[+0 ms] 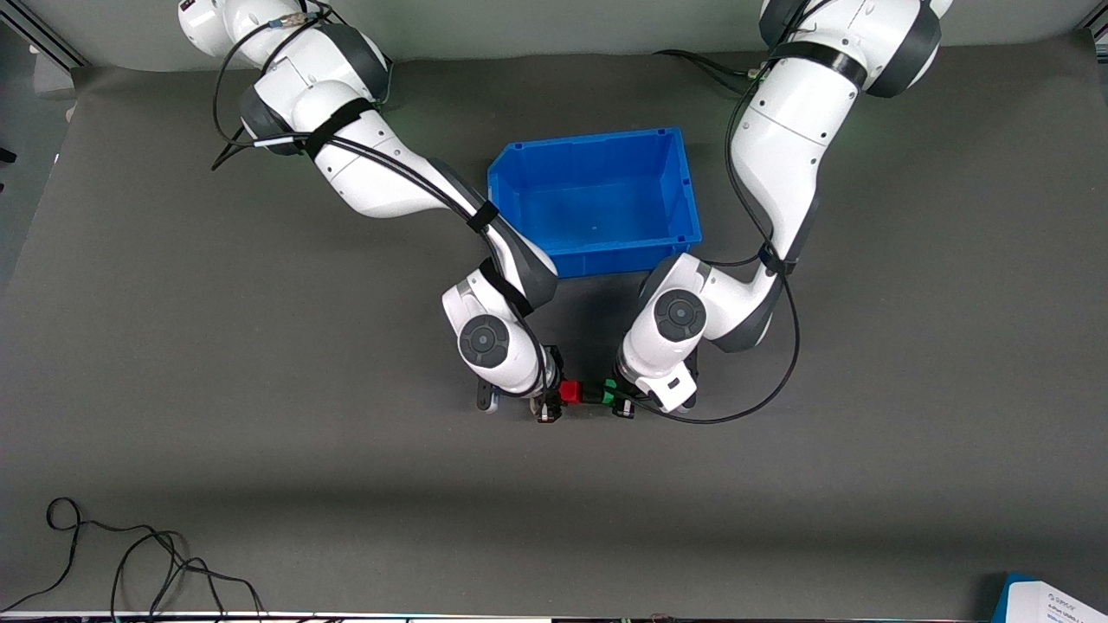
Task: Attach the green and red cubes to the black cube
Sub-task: 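Carry the green cube with the left gripper toward the black cube, then press the green cube against the black cube and open the left gripper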
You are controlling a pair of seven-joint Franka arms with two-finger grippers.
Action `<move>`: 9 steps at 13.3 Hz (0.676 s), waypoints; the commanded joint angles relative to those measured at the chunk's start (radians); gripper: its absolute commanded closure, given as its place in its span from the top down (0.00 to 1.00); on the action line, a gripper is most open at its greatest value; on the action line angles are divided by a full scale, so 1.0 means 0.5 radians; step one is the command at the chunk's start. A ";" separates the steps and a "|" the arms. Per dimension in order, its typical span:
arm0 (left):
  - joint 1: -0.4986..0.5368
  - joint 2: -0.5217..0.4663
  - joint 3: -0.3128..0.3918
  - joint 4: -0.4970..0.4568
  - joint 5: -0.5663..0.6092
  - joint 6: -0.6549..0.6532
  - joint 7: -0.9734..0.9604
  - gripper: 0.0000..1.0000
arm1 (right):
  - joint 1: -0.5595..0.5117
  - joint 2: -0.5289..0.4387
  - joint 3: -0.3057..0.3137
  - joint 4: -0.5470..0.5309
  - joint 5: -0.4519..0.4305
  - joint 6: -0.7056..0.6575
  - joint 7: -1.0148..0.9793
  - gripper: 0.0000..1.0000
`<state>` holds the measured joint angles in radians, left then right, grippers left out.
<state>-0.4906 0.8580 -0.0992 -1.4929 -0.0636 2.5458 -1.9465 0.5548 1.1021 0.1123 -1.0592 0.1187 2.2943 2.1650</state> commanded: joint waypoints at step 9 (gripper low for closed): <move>0.012 -0.023 0.195 0.304 0.130 -0.378 -0.007 1.00 | 0.010 0.057 -0.025 0.054 -0.032 0.001 0.023 0.96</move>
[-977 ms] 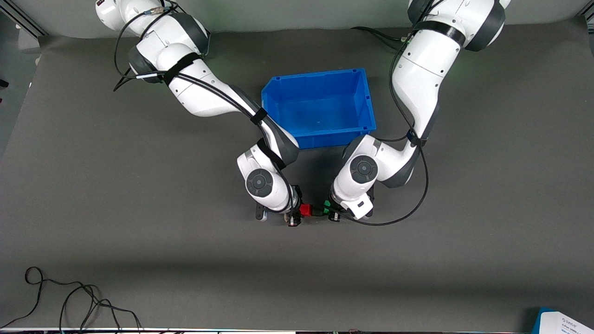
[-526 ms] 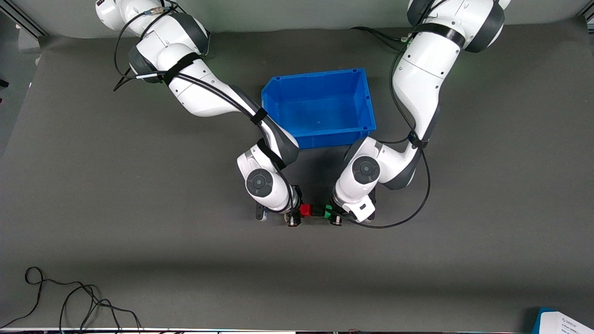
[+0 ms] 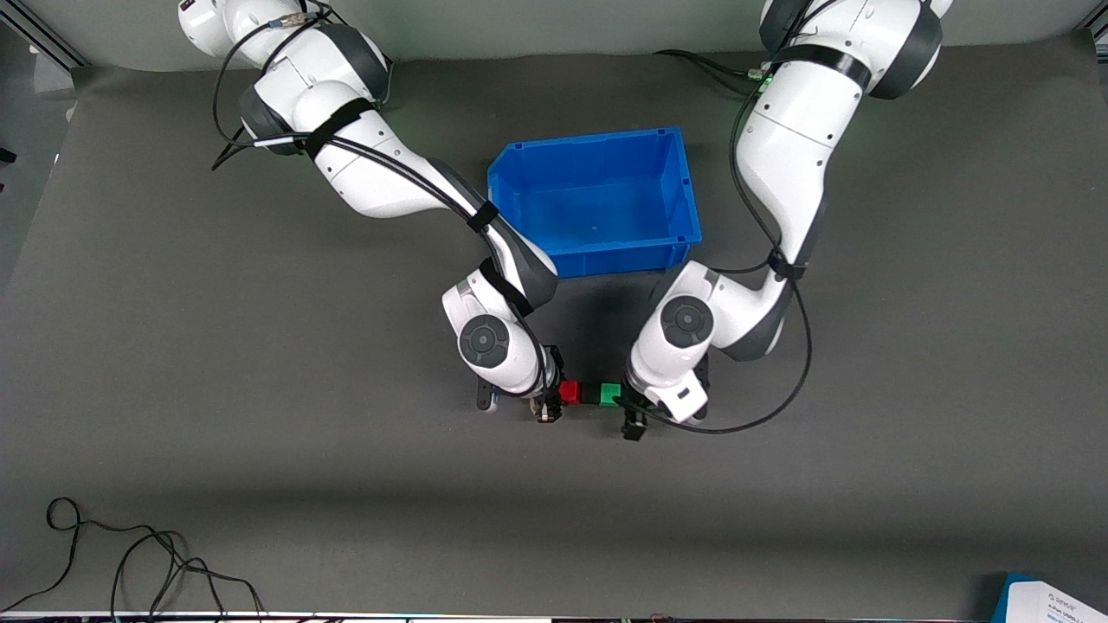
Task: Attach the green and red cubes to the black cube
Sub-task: 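Press the green cube against the black cube and open the left gripper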
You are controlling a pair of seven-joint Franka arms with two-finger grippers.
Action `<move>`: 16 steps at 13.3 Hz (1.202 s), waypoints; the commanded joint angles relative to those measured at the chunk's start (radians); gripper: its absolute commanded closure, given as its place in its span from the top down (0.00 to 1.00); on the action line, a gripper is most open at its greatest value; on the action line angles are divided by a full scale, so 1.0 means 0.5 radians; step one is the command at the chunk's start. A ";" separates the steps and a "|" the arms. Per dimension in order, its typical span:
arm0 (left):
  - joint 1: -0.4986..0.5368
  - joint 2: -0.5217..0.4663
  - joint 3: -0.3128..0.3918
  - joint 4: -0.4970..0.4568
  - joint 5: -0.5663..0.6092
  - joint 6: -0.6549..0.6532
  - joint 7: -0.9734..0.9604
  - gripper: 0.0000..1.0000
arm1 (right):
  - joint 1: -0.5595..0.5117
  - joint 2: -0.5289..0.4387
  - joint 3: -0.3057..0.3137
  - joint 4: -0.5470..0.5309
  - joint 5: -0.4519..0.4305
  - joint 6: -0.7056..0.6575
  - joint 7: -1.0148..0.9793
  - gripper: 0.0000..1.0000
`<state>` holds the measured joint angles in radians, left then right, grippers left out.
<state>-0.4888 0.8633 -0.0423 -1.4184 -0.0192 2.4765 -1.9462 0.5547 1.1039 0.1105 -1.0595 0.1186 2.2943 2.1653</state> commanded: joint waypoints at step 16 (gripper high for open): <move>0.765 -0.876 0.097 0.201 0.109 -1.519 1.587 1.00 | -0.143 -0.759 -0.040 -0.320 -0.136 -0.588 -0.508 1.00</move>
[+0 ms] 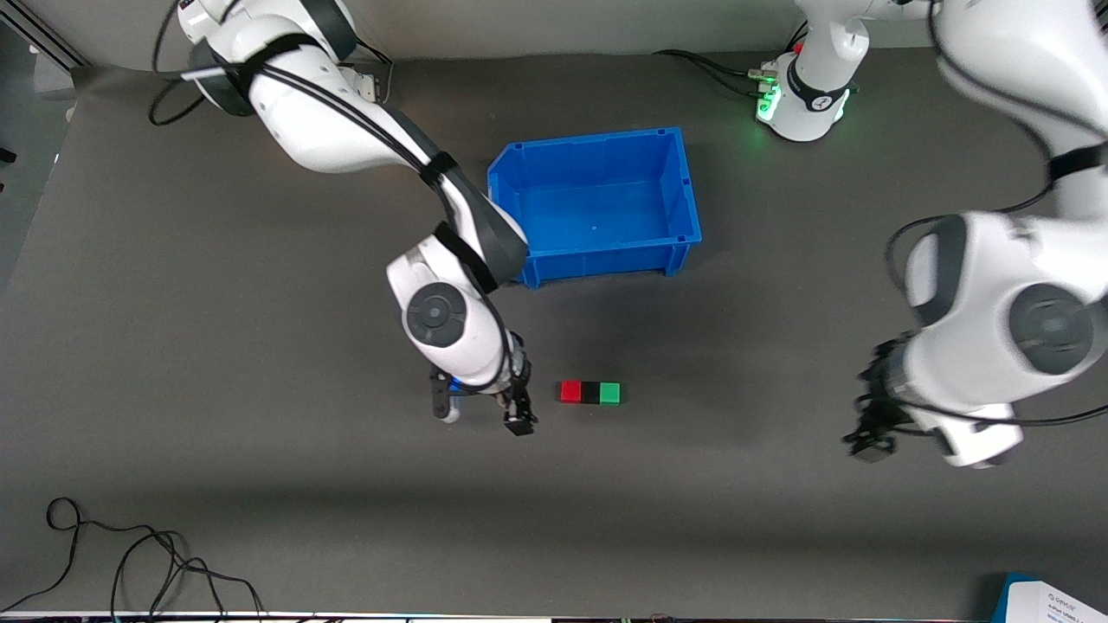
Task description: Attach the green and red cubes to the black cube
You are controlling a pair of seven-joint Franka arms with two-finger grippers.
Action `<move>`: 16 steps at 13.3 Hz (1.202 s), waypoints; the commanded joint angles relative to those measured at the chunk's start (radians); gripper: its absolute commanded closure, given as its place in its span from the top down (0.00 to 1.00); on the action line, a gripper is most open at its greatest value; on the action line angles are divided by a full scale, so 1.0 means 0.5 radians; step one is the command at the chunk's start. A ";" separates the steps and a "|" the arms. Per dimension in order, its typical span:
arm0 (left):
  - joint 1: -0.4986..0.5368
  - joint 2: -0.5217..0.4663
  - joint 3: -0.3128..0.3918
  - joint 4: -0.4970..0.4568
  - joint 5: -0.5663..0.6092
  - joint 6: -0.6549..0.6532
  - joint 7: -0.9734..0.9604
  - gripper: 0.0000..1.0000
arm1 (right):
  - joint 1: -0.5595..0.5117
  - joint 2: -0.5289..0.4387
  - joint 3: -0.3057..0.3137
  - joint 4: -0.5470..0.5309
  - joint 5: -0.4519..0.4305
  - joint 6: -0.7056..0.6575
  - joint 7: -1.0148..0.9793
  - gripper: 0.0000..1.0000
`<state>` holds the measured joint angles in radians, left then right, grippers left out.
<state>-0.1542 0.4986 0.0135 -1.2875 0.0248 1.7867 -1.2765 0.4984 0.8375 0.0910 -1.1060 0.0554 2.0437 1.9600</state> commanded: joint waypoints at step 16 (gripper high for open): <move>0.493 -0.644 -0.024 -0.033 -0.013 -0.886 2.269 1.00 | -0.566 -1.542 -0.225 -1.064 -0.007 -0.697 -2.520 1.00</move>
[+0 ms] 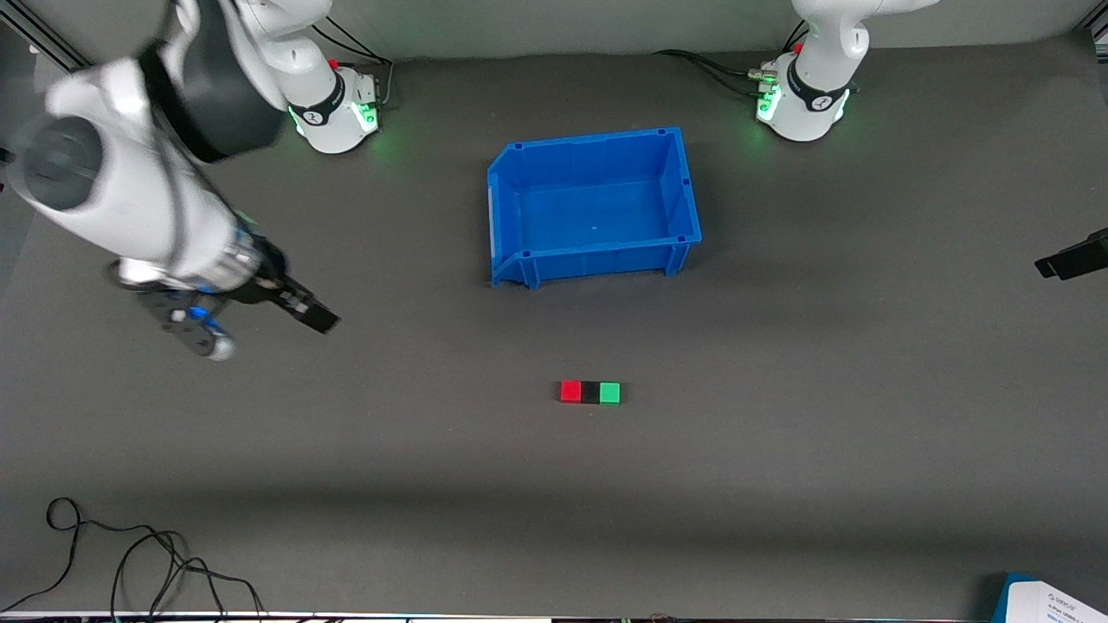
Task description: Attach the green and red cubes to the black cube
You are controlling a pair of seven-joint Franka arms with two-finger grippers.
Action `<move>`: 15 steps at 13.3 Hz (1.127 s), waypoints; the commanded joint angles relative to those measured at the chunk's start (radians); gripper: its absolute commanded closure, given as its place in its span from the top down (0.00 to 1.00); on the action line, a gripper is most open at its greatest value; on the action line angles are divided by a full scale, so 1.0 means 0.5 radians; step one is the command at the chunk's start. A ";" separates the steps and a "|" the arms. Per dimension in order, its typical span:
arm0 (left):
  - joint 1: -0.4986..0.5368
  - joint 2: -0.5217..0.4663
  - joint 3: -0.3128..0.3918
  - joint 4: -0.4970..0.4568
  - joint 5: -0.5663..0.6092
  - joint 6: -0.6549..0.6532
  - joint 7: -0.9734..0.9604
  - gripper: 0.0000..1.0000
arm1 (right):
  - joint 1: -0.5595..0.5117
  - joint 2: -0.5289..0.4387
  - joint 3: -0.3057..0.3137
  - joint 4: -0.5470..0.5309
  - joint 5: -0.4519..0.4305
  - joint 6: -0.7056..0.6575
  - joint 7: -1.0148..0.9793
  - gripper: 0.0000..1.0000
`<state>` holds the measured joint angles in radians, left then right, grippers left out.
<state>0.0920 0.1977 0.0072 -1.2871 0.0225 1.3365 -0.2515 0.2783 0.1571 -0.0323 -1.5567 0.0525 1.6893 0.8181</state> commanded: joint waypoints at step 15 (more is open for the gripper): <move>-0.129 -0.235 -0.109 -0.245 -0.026 0.143 0.451 1.00 | -0.409 -0.290 0.098 -0.151 -0.215 -0.127 -1.136 1.00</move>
<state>0.0455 0.1551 -0.0559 -1.3102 -0.0044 1.3596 -0.0515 0.0832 0.0330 0.0074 -1.6115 -0.0383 1.6256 0.2592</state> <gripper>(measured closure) 0.000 0.000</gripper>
